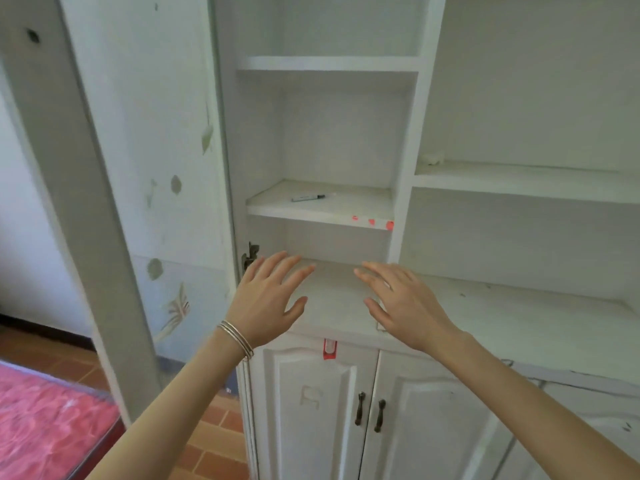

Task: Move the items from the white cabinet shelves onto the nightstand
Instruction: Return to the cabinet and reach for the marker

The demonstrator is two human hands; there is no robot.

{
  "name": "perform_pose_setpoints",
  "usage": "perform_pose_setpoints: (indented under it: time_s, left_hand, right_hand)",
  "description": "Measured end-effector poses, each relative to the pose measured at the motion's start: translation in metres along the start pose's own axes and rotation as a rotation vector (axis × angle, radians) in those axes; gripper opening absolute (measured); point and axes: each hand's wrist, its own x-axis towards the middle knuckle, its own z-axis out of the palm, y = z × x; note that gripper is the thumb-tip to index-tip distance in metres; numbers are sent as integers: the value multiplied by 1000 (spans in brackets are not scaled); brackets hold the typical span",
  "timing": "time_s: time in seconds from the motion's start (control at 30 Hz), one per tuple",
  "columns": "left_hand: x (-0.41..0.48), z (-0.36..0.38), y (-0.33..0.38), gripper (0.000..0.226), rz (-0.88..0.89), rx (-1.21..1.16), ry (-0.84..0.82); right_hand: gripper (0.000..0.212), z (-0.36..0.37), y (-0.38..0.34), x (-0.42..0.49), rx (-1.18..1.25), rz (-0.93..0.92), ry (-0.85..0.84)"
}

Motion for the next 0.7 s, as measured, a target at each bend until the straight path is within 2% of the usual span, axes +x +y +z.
perform_pose_setpoints:
  time_s: [0.27,0.4,0.6,0.7]
  left_hand:
    - [113,50,-61,50,4,-18,70]
    - [168,76,-97,48,-18,-48,81]
    - [226,109,-140,52,-79,-81,75]
    - [244,118,-152,36,-106,-67,91]
  right_hand:
    - [44,51,56,94,-53,24,19]
    - [43,77,81,142,-5,43,38]
    - [51,111,102,175,24,56,-1]
    - [53,121,110,183,46,45,-17]
